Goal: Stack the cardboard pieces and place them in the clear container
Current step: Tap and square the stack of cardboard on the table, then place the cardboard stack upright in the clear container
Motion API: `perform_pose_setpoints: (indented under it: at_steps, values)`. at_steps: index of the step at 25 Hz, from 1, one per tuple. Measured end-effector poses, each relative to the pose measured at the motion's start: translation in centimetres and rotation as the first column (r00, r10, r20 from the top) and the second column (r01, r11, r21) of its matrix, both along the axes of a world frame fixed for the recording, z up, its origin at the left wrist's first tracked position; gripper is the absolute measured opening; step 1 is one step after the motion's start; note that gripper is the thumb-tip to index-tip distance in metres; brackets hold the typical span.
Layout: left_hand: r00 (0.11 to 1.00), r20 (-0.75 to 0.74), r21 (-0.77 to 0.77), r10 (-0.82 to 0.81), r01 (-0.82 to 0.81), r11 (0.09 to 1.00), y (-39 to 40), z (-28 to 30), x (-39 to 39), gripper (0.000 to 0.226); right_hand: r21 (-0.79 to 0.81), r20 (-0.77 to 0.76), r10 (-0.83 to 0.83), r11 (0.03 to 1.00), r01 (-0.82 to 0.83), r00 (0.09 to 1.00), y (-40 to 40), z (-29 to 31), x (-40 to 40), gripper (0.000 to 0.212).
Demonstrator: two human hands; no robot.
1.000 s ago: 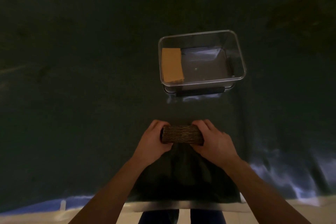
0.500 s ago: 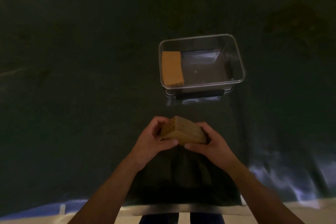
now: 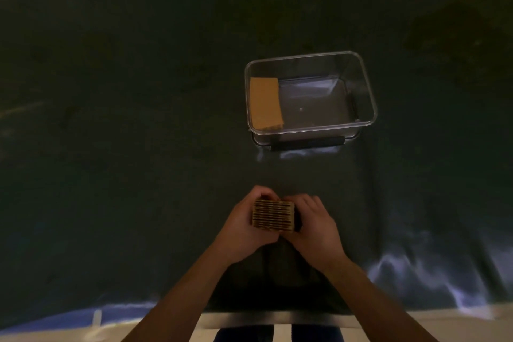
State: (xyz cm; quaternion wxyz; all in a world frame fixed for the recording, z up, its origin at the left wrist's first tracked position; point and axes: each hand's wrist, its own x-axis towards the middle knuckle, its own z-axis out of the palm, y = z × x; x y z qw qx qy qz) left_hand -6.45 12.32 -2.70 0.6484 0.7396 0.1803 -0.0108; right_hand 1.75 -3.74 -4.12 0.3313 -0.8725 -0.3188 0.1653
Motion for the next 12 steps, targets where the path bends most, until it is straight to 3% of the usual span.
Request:
perform_pose_setpoints:
  at_steps: [4, 8, 12]
  values:
    - [1.0, -0.004, 0.003, -0.026, 0.026, 1.0, 0.1, -0.6, 0.0, 0.057, 0.015, 0.069, -0.012, 1.0, 0.011, 0.998, -0.4, -0.8, 0.1, 0.04]
    - [0.998, -0.063, 0.023, 0.002, 0.0, 1.0, -0.5, -1.4, 0.0, 0.055, -0.094, 0.038, 0.01, 0.996, -0.006, 0.999, -0.1, -0.7, 0.3, 0.038]
    - [0.989, -0.146, -0.089, -0.011, -0.002, 0.996, -0.1, 0.1, 0.6, 0.053, -0.14, -0.162, -0.002, 0.99, -0.021, 0.987, -0.1, 1.3, 1.0, 0.05]
